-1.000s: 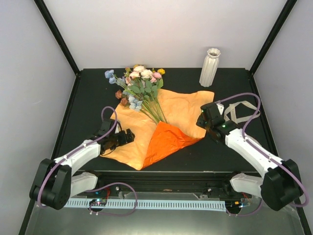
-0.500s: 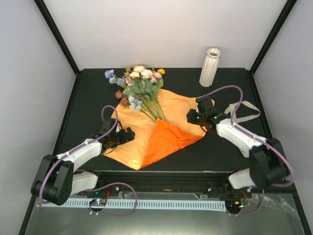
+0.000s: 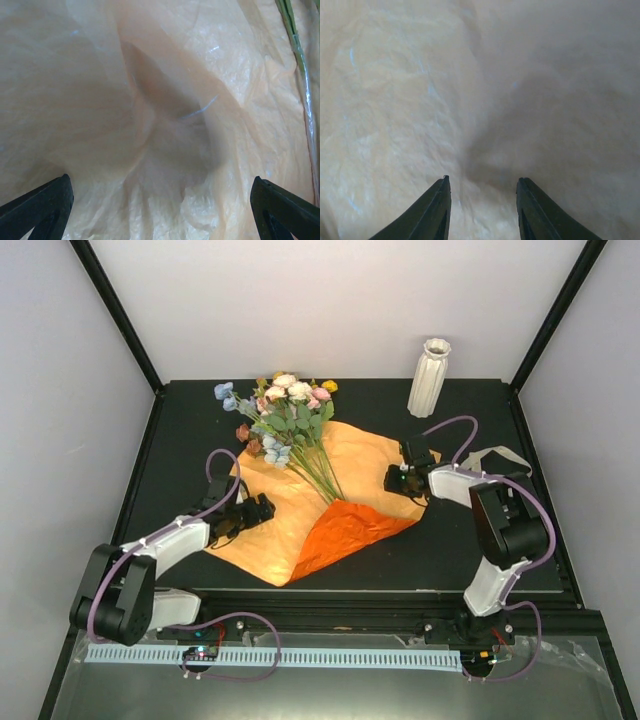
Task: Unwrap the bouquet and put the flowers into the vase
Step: Unfold the wrapping paper at the center of the board.
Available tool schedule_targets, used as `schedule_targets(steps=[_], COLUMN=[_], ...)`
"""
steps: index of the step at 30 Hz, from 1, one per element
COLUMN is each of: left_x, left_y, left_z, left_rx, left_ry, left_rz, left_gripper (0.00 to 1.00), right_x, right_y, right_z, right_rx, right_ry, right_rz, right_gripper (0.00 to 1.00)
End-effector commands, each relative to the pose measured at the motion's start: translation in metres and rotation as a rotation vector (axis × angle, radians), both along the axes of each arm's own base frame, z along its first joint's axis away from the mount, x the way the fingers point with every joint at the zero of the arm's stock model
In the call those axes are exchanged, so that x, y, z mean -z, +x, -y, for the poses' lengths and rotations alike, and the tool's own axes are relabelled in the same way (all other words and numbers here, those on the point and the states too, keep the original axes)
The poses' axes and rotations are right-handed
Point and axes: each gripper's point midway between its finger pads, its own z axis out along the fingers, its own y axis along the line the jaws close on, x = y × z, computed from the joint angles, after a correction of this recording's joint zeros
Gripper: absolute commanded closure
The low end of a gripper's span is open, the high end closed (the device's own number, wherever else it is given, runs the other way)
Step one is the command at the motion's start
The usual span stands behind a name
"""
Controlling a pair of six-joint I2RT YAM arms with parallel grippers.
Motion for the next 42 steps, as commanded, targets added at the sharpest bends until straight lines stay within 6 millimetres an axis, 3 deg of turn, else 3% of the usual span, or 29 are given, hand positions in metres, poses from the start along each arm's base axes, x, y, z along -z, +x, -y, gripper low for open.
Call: schedule_targets(steps=[1,13,17,20,24,26,29,32,37,38,42], left_x=[0.000,0.004,-0.003,-0.022,-0.077,-0.108,-0.132,-0.131,-0.120,-0.112,-0.127], left_y=[0.014,0.041,0.052,0.056,0.055,0.045,0.022,-0.002,-0.045,-0.050,-0.069], left_z=[-0.004,-0.023,-0.026,-0.018,0.023,0.048,0.086,0.116,0.174,0.181,0.198], left_rx=[-0.034,-0.113,-0.141,-0.115,0.091,0.218,0.398,0.506,0.667,0.684,0.772], left_ry=[0.007,0.064,0.064,0.025,-0.135,-0.221,-0.337,-0.391,-0.507,-0.517,-0.565], left_rz=[-0.013,-0.024,-0.009,0.023,0.171,0.243,0.281,0.256,0.177,0.154,0.178], left_gripper=[0.01,0.01,0.01,0.01,0.01,0.01,0.01,0.01,0.01,0.01,0.01], right_x=[-0.007,-0.009,-0.005,-0.013,-0.057,-0.081,-0.110,-0.121,-0.117,-0.119,-0.128], right_y=[0.030,0.079,0.090,0.097,0.096,0.089,0.071,0.050,0.014,0.009,-0.009], right_z=[0.001,-0.008,-0.016,-0.020,-0.025,-0.028,-0.030,-0.024,-0.016,-0.014,-0.007], right_rx=[-0.002,0.013,0.001,-0.012,-0.060,-0.090,-0.125,-0.117,-0.110,-0.109,-0.120], right_ry=[-0.046,-0.077,-0.060,-0.053,-0.024,-0.003,0.035,0.050,0.066,0.066,0.064], right_rz=[0.069,0.106,0.093,0.109,0.176,0.205,0.241,0.238,0.181,0.186,0.211], right_gripper=[0.61,0.62,0.62,0.62,0.61,0.60,0.59,0.57,0.56,0.56,0.56])
